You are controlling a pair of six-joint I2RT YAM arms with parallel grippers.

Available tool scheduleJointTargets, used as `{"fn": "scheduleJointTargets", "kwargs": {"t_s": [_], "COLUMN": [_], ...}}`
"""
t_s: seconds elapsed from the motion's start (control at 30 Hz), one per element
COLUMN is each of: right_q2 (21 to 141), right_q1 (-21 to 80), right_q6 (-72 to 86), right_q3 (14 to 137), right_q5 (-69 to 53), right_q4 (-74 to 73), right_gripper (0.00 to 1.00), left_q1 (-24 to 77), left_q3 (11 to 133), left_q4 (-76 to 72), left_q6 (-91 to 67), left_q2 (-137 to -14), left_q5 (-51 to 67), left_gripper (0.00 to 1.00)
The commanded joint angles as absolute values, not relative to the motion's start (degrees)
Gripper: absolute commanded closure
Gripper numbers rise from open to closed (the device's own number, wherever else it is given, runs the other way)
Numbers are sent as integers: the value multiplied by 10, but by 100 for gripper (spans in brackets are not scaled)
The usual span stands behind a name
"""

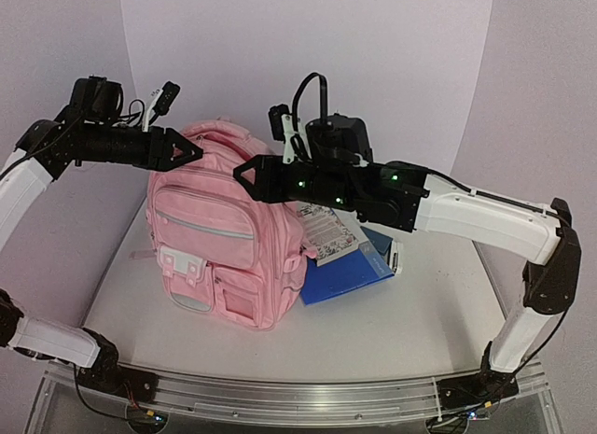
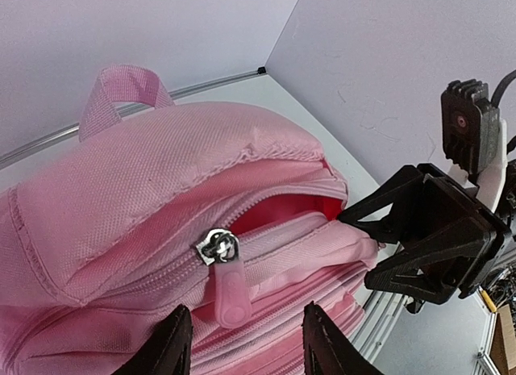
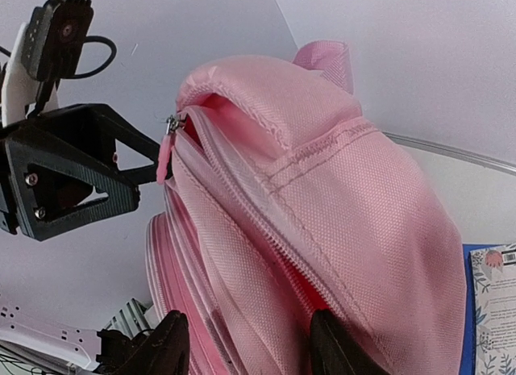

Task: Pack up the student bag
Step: Unzip the student bag at the center of the board.

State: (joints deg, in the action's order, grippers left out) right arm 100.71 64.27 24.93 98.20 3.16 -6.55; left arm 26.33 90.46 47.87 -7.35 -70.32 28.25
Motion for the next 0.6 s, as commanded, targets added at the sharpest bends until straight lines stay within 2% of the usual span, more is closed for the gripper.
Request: {"fn": "scheduleJointTargets", "kwargs": {"t_s": [0.0,0.23,0.37,0.57], "right_q2": [1005,1008,1011,1014], "right_q1": [646,646,646,646], "right_q6": [238,227,221,216], "right_q3": [974,976,978,978], "right_q5": [23,22,22,26], "right_q4": [-67,-67,-67,-67], "right_gripper": [54,64,69,71], "left_q1": [265,265,265,265], "left_q3": [943,952,954,954], "left_q4": [479,464,456,456], "left_q6": [-61,-59,-61,-64], "left_q2": [-722,-738,-743,-746], "left_q5": [273,275,279,267], "left_gripper": [54,65,76,90]}}
